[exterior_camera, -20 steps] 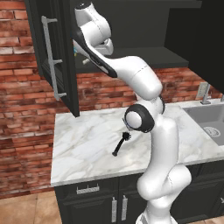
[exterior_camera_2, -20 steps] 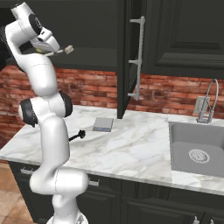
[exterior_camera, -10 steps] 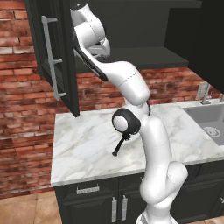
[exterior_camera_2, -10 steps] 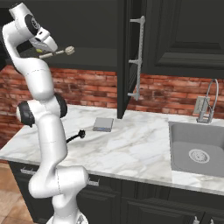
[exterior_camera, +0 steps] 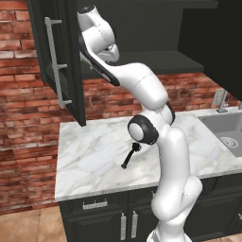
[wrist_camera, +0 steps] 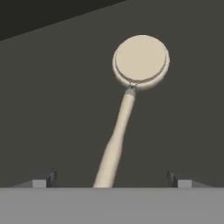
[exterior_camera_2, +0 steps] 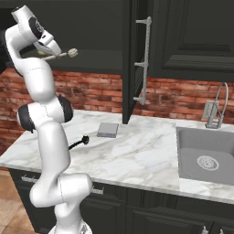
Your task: Pick the dish brush and dish brush from the cabinet and place them on the counter.
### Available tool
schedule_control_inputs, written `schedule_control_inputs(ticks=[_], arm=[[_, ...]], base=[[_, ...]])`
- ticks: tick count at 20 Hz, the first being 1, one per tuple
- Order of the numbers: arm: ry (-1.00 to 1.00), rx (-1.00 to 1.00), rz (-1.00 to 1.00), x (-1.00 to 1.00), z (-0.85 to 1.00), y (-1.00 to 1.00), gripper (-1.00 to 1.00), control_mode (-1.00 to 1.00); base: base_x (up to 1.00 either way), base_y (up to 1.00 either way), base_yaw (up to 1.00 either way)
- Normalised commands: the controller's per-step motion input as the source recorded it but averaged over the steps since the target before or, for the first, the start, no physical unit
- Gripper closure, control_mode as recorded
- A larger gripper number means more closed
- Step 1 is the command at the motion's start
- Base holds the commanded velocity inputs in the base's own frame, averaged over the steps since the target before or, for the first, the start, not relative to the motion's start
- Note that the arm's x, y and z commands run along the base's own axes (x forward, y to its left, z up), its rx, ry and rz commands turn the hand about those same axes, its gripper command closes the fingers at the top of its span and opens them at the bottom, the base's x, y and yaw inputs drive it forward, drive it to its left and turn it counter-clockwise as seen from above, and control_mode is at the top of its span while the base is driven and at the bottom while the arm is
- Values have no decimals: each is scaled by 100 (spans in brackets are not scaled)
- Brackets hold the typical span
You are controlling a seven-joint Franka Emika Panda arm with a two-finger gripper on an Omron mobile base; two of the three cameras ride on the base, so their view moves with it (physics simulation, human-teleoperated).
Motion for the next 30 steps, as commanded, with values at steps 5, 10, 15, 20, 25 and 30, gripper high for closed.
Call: schedule_control_inputs(ticks=[5, 10, 15, 20, 25, 30], arm=[[-4, 0, -3, 23, 0, 7, -100, -100], [-3, 0, -2, 18, 0, 8, -100, -100], [3, 1, 0, 5, -4, 0, -100, -100], [3, 0, 0, 0, -4, 2, 100, -100], [1, 0, 0, 0, -1, 0, 100, -100], [1, 0, 0, 0, -1, 0, 100, -100]], base=[[0, 0, 0], [0, 0, 0], [0, 0, 0], [0, 0, 0], [0, 0, 0], [0, 0, 0]])
